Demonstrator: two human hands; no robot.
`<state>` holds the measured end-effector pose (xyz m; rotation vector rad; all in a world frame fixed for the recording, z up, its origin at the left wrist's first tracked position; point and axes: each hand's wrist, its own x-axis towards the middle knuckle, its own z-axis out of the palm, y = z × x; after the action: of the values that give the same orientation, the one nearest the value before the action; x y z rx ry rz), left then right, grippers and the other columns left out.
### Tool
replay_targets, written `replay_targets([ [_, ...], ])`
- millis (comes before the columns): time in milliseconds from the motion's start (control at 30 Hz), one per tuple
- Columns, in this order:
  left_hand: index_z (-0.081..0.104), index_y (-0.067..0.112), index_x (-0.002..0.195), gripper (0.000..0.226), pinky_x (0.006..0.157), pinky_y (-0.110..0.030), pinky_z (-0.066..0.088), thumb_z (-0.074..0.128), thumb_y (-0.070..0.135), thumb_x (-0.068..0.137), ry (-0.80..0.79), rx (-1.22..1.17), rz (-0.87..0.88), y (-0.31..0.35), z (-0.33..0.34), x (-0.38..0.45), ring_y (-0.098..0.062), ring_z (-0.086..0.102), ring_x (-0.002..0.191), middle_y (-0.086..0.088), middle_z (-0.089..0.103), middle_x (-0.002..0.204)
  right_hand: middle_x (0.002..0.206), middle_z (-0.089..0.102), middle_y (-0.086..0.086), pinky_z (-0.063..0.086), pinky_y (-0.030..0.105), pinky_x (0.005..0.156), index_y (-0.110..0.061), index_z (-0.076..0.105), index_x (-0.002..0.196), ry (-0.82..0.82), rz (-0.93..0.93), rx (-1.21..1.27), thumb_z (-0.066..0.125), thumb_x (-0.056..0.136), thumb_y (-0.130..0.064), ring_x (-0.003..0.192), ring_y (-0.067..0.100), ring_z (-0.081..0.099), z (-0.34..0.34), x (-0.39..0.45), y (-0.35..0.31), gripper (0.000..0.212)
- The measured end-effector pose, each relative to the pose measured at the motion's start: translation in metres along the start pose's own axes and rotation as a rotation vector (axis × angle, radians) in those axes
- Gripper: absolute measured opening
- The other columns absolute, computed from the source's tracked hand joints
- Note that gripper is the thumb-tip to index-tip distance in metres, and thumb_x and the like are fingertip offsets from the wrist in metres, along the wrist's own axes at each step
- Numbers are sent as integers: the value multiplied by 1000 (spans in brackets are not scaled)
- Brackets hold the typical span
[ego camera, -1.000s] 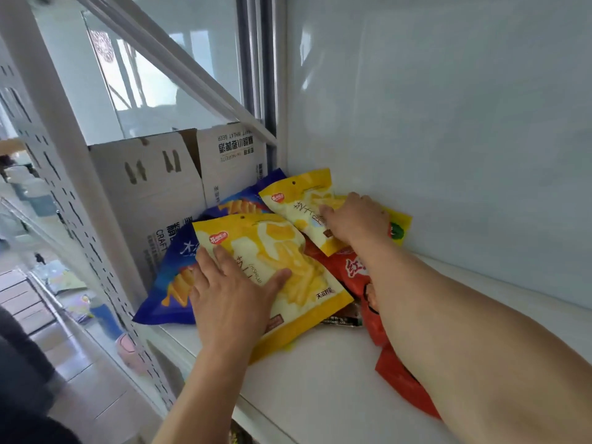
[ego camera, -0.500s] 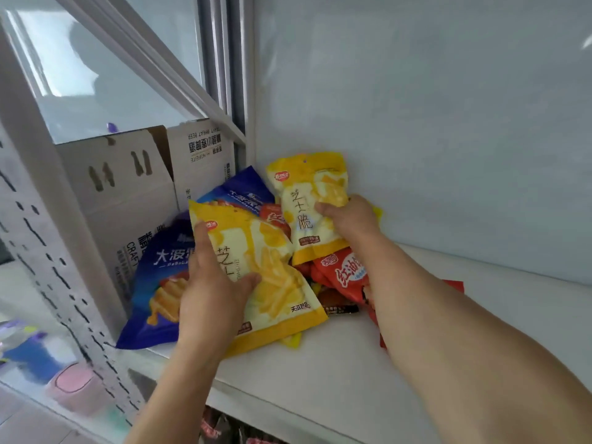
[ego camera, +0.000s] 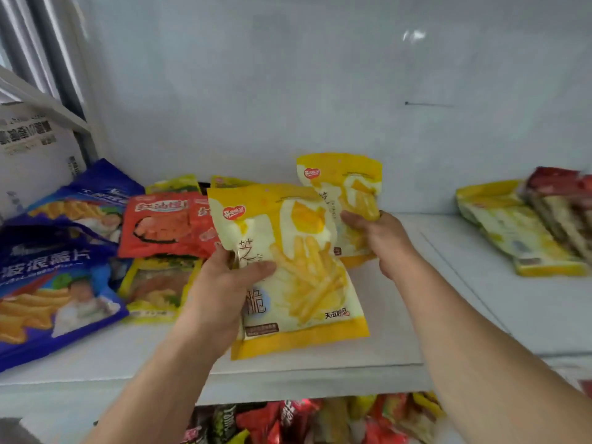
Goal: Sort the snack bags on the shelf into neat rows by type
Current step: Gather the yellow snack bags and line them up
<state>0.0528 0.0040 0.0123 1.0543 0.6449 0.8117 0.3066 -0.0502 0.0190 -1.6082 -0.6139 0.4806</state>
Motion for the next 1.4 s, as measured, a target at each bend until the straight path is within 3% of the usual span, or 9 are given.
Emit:
replay_targets([
  [133,77,13,93,28,61,-37,63,63,-9,83,-102,-63,-136,-25,56,-17,-26,76,73,-14,78,89,100,73,-3,56,31,74,-20,69,112,99,-13,12,81,80,-32,87,14,71,-73,-19,12,37],
  [267,71,-2,102,22,66,-45,63,62,-5,82,-206,-76,-231,-49,112,-39,-36,76,84,-22,75,100,97,70,-5,53,25,69,-21,68,111,177,-57,-15,79,82,-37,83,8,67,-151,-35,25,35],
  [467,60,-4,122,48,70,-49,62,68,0,75,-257,-74,-254,-88,202,-73,-38,74,92,-24,74,106,101,67,-7,52,26,72,-25,60,111,175,-77,-51,72,87,-42,88,12,65,-264,-54,40,32],
  [633,58,2,127,55,74,-52,61,71,7,74,-277,-66,-266,-121,260,-90,-39,73,97,-21,73,111,115,67,-4,51,24,68,-18,58,127,167,-37,-97,76,84,-42,96,14,66,-337,-54,54,53],
  [767,58,5,127,55,86,-54,57,72,11,74,-269,-25,-225,-134,294,-90,-37,72,99,-18,74,111,118,68,-4,54,29,80,-19,58,130,186,-42,-105,80,81,-39,100,15,67,-383,-43,64,57],
  [967,61,7,126,54,91,-54,55,73,14,73,-278,13,-183,-144,336,-70,-36,72,100,-16,75,110,126,67,-9,52,46,97,-31,51,137,204,-41,-175,82,53,-72,111,19,65,-419,-14,71,99],
  [1133,60,7,126,48,91,-52,56,72,12,80,-269,24,-196,-153,359,-40,-36,73,100,-16,75,109,109,68,-6,51,24,67,-23,60,122,189,26,-184,81,79,-42,85,8,64,-427,18,73,51],
  [1267,63,7,122,39,89,-51,56,70,10,83,-263,29,-212,-159,369,-19,-35,73,97,-16,76,107,117,70,-1,57,42,88,-20,61,125,154,57,-196,84,64,-56,99,17,69,-423,42,88,75],
  [1400,63,6,122,37,88,-53,56,68,9,85,-234,34,-229,-166,377,-9,-37,73,98,-18,75,108,109,66,-8,55,43,92,-20,60,117,166,34,-268,83,74,-47,101,18,66,-423,59,97,56],
])
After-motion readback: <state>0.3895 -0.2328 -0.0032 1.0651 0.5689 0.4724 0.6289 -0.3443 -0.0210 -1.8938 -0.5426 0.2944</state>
